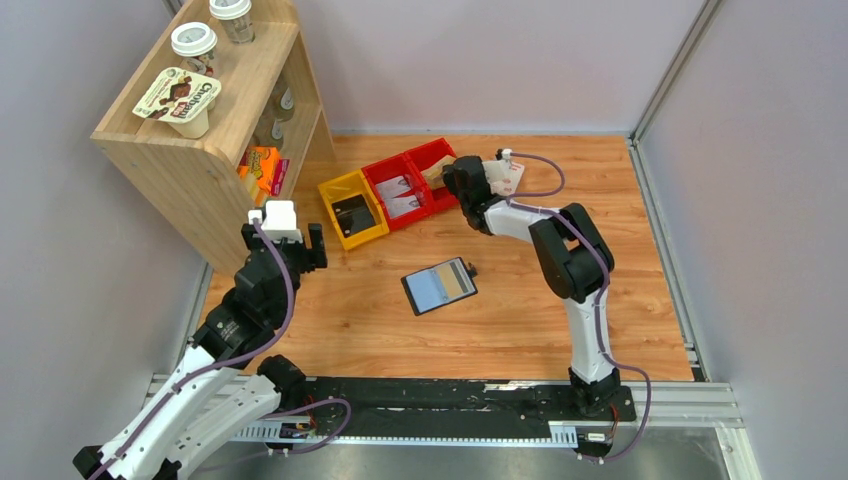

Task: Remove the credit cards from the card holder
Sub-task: Place the credit card in the storage box.

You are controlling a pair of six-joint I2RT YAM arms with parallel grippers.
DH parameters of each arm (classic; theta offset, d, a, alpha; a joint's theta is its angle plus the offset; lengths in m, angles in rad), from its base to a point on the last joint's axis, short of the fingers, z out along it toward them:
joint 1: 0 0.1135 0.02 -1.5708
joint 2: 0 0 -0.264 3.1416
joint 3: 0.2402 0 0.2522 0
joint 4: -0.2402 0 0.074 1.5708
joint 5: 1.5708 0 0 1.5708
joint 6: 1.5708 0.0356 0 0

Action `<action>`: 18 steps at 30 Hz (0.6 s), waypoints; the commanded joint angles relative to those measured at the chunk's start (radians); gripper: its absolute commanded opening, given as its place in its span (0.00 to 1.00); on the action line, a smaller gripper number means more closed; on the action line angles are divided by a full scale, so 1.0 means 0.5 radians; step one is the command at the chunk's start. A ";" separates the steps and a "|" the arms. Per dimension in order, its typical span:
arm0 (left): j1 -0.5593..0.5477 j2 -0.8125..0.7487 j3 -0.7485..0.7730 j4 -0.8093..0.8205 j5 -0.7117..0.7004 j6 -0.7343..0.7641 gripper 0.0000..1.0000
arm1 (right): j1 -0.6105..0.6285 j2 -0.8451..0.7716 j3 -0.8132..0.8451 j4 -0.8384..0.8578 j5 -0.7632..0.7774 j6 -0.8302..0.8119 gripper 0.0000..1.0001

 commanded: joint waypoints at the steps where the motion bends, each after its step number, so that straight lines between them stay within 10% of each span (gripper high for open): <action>1: 0.006 0.007 -0.002 0.058 0.009 0.039 0.84 | 0.069 0.106 0.265 -0.095 0.282 0.013 0.00; 18: 0.012 -0.030 -0.005 0.061 0.034 0.033 0.84 | 0.143 0.229 0.428 -0.423 0.319 -0.024 0.09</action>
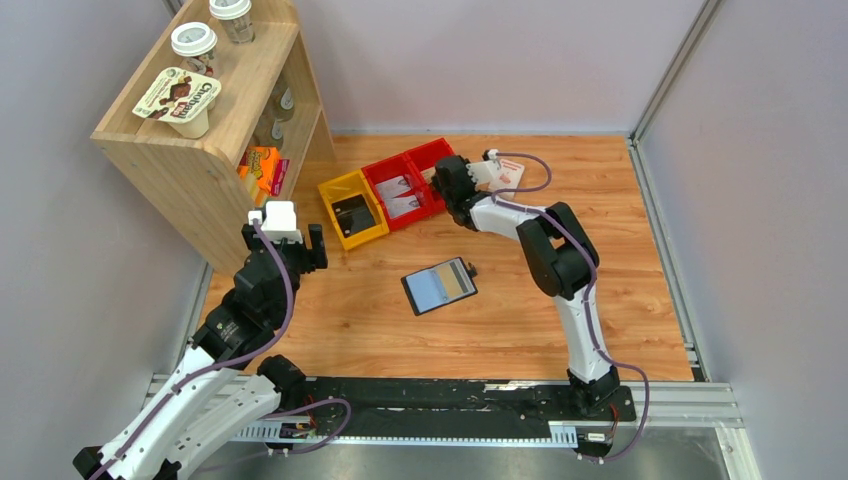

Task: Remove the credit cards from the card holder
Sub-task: Place the credit card in the storage box.

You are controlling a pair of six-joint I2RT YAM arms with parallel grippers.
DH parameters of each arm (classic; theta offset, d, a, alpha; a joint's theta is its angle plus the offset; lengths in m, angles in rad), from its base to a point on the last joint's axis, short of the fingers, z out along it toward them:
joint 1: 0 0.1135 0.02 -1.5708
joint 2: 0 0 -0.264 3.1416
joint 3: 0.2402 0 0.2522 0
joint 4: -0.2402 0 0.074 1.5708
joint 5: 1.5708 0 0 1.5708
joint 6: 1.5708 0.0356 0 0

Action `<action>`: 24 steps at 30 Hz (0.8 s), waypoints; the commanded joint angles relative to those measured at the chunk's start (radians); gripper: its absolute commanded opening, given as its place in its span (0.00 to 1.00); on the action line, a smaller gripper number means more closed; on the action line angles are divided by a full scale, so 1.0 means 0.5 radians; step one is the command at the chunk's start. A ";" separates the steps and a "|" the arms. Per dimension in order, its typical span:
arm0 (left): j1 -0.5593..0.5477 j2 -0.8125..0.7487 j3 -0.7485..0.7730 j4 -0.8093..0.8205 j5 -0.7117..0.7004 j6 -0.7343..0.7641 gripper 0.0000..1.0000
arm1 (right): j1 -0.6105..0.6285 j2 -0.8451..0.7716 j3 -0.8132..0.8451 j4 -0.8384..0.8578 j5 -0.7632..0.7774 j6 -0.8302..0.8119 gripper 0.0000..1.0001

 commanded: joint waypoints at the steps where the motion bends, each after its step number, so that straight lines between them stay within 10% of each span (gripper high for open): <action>1: 0.010 -0.017 0.001 0.051 0.011 0.033 0.84 | 0.036 0.024 0.085 -0.067 0.073 -0.038 0.12; 10: 0.014 -0.007 -0.002 0.051 0.026 0.033 0.84 | 0.058 -0.154 -0.053 -0.079 0.083 -0.161 0.24; 24: 0.017 0.060 0.023 0.029 0.176 0.021 0.84 | 0.064 -0.890 -0.409 -0.385 -0.264 -0.826 0.72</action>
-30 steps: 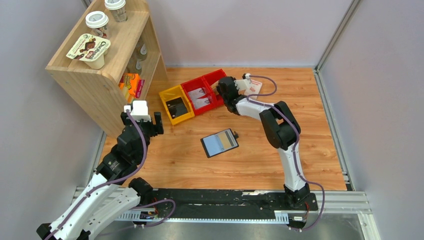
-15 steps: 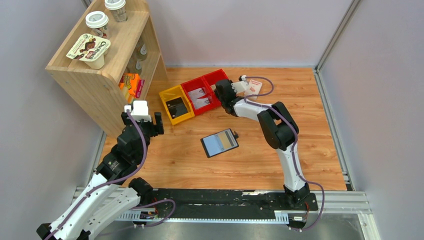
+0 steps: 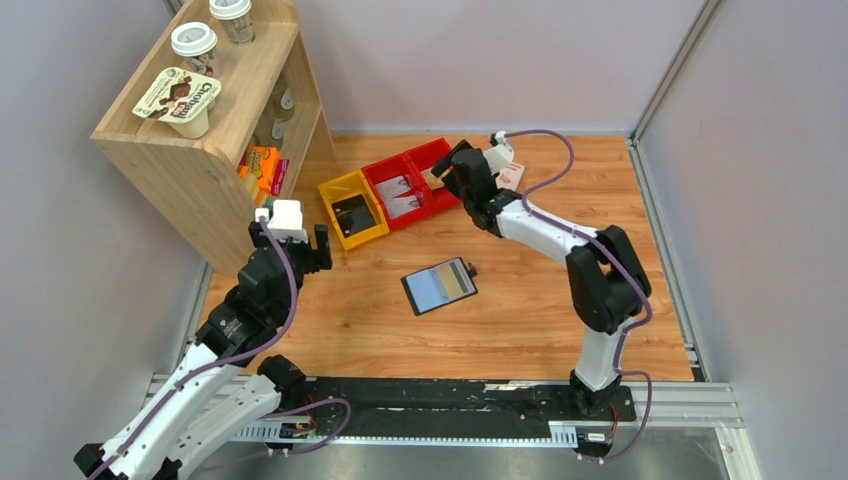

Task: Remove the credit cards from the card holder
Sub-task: Place the credit card in the storage box, then remove the credit card from the card holder.

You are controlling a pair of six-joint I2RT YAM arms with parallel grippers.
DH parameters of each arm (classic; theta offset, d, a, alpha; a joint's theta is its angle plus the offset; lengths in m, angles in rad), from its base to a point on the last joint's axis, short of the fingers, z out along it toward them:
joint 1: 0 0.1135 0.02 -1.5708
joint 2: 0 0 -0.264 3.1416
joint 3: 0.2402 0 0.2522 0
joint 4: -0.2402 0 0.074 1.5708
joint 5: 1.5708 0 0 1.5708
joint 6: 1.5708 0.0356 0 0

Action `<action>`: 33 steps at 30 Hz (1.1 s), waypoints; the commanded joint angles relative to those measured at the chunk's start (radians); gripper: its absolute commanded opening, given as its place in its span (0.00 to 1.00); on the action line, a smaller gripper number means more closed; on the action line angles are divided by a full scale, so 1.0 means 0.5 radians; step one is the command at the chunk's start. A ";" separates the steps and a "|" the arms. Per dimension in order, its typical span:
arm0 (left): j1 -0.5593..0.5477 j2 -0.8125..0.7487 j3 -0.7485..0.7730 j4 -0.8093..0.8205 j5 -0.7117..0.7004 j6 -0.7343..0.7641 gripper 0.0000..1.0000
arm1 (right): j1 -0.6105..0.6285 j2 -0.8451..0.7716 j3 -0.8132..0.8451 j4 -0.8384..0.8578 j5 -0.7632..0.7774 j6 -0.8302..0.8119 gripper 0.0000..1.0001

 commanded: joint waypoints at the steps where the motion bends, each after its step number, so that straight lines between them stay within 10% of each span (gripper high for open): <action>1: 0.005 0.035 0.023 0.025 0.098 0.011 0.84 | 0.010 -0.329 -0.056 -0.207 -0.214 -0.420 0.73; 16: -0.007 0.525 0.413 -0.426 0.524 -0.467 0.84 | 0.096 -0.897 -0.458 -0.873 -1.009 -1.062 0.70; 33: -0.360 1.243 0.277 -0.086 0.696 -1.219 0.76 | 0.145 -0.507 -0.520 -1.030 -1.120 -1.163 0.61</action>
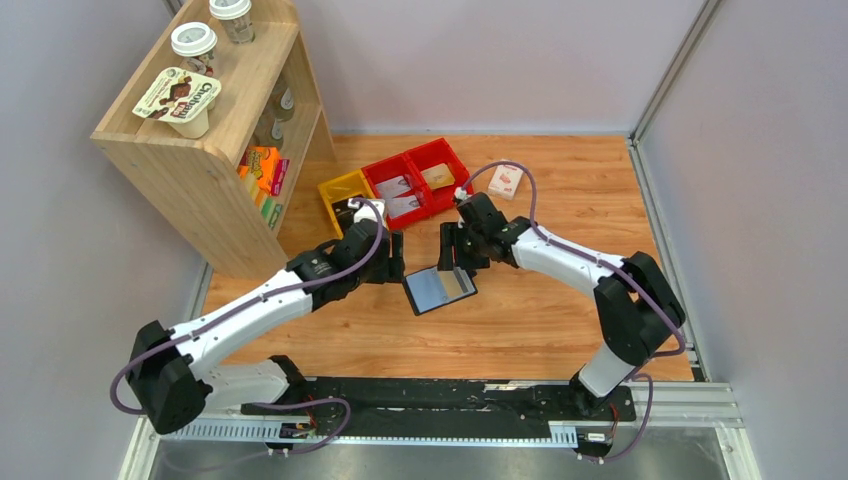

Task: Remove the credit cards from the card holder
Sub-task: Remove the credit card from the card holder.

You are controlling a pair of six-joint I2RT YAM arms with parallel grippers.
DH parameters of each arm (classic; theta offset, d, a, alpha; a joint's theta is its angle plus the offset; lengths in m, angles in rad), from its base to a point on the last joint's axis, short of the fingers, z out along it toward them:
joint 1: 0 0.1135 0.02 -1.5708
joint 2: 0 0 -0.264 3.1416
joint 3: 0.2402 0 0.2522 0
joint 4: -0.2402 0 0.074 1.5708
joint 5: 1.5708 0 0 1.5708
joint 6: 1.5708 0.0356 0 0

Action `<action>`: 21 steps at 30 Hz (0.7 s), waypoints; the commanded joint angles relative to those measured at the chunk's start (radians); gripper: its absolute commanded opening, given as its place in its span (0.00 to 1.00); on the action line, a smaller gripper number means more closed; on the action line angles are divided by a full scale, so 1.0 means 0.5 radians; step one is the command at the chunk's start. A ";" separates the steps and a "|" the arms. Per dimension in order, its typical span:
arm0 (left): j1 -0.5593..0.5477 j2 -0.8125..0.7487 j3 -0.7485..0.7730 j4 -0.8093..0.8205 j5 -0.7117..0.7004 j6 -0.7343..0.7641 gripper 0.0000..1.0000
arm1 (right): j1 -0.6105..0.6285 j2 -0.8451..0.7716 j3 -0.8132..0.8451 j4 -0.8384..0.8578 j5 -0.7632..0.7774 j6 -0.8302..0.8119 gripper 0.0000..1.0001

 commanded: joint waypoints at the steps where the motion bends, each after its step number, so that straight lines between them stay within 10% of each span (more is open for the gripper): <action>1: -0.021 0.148 -0.017 0.206 0.109 -0.211 0.75 | 0.009 0.106 0.030 -0.071 0.045 -0.079 0.61; 21: -0.021 0.712 -0.112 0.604 0.358 -0.377 0.52 | 0.012 0.248 0.042 -0.071 0.036 -0.165 0.63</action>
